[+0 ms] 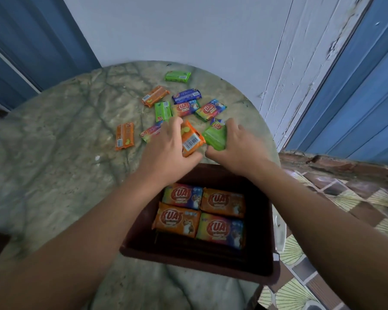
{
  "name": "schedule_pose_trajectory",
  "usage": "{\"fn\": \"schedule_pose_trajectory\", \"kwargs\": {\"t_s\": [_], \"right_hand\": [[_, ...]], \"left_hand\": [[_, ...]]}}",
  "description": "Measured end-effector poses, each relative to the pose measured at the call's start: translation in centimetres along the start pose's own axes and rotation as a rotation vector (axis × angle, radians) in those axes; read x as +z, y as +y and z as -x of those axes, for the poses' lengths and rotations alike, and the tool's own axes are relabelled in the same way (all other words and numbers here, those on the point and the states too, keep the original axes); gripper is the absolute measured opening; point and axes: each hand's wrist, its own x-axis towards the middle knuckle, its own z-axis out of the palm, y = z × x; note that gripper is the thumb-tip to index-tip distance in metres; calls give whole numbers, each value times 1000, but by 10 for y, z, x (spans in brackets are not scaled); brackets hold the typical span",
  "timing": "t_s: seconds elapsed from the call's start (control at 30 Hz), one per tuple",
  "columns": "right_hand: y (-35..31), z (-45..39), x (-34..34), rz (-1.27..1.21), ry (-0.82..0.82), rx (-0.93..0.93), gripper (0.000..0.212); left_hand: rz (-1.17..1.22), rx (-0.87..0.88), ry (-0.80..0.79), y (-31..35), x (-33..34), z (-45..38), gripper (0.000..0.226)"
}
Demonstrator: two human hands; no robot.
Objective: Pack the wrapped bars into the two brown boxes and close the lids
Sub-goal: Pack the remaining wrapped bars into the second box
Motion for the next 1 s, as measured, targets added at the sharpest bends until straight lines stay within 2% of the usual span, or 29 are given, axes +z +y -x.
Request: {"fn": "schedule_pose_trajectory", "kwargs": {"t_s": [0.13, 0.23, 0.33, 0.43, 0.57, 0.73, 0.9, 1.0], "right_hand": [[-14, 55, 5, -23, 44, -34, 72], [-17, 91, 11, -11, 43, -54, 71], [-11, 109, 20, 106, -65, -50, 73], [-3, 108, 30, 332, -215, -72, 71], [-3, 101, 34, 369, -231, -73, 70], [-3, 100, 37, 361, -265, -68, 67], [-2, 100, 37, 358, -265, -69, 68], [-2, 100, 37, 354, -275, -69, 67]], "left_hand": [[1, 60, -17, -12, -4, 52, 78], [-17, 94, -148, -26, 6, 79, 77], [-96, 298, -277, -36, 18, 87, 73], [-171, 410, -340, -40, 26, 83, 57], [-148, 411, -336, -42, 34, 76, 35], [-91, 331, -411, -41, 41, 70, 39], [-22, 296, -342, -33, 43, 74, 47], [-15, 276, -375, -34, 47, 75, 52]]}}
